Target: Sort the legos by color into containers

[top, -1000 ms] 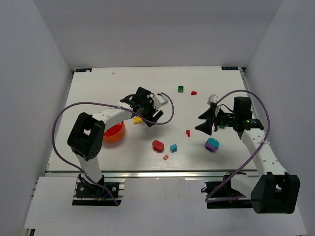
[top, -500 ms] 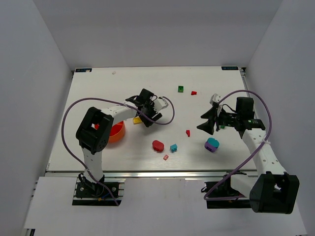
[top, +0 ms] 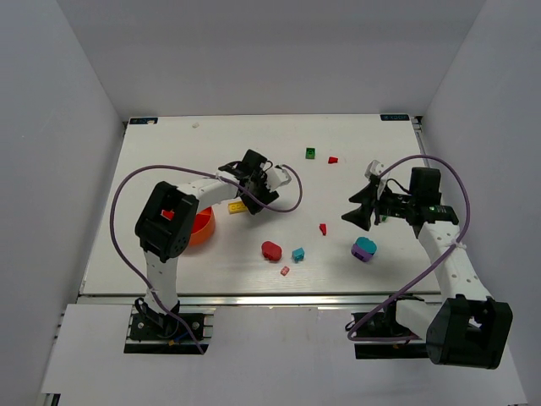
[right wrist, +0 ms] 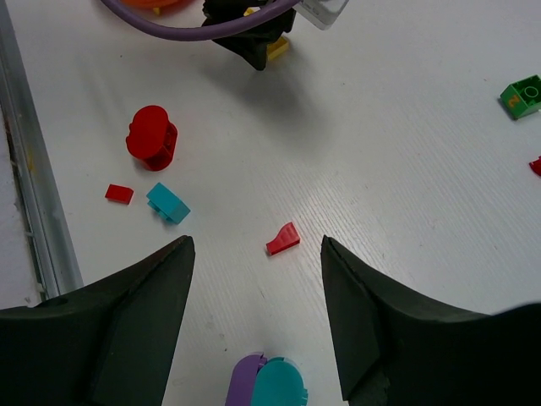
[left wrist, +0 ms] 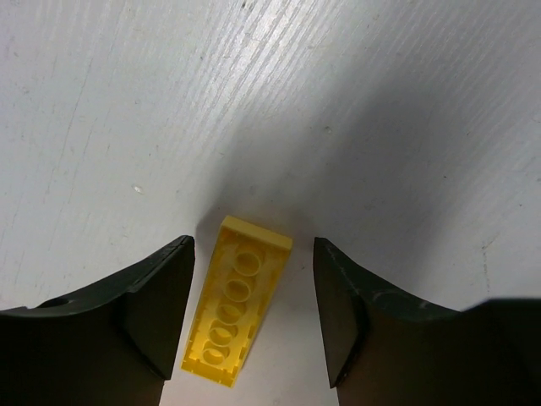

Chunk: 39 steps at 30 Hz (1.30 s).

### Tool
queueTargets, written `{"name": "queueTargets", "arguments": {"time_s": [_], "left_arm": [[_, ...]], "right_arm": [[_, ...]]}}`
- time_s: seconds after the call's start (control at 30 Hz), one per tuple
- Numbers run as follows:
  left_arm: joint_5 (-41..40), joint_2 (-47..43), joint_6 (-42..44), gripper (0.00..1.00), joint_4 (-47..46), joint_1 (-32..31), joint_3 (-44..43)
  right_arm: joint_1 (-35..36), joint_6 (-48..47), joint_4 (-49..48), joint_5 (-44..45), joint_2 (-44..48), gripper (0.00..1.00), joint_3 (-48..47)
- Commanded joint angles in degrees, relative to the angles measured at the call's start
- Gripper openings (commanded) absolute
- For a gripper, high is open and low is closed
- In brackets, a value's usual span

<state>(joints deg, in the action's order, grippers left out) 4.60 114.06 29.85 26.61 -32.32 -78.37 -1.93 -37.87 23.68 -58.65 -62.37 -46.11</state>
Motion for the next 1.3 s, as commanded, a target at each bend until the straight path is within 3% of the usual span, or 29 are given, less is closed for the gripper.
{"name": "queueTargets", "arguments": {"time_s": [0.0, 0.23, 0.73, 1.27], "left_arm": [[0.32, 0.81, 0.92, 0.67, 1.34, 0.24, -0.03], [0.32, -0.59, 1.53, 0.67, 0.72, 0.85, 2.17], [-8.64, 0.29, 1.36, 0.67, 0.11, 0.85, 6.21], [-1.35, 4.59, -0.93, 0.53, 6.35, 0.85, 3.4]], "right_arm": [[-0.61, -0.72, -0.04, -1.73, 1.11, 0.67, 0.23], [-1.14, -0.89, 0.14, -3.13, 1.99, 0.67, 0.23], [-3.25, -1.16, 0.75, -5.94, 3.57, 0.67, 0.23], [-4.65, -1.42, 1.1, -7.97, 4.36, 0.67, 0.4]]}}
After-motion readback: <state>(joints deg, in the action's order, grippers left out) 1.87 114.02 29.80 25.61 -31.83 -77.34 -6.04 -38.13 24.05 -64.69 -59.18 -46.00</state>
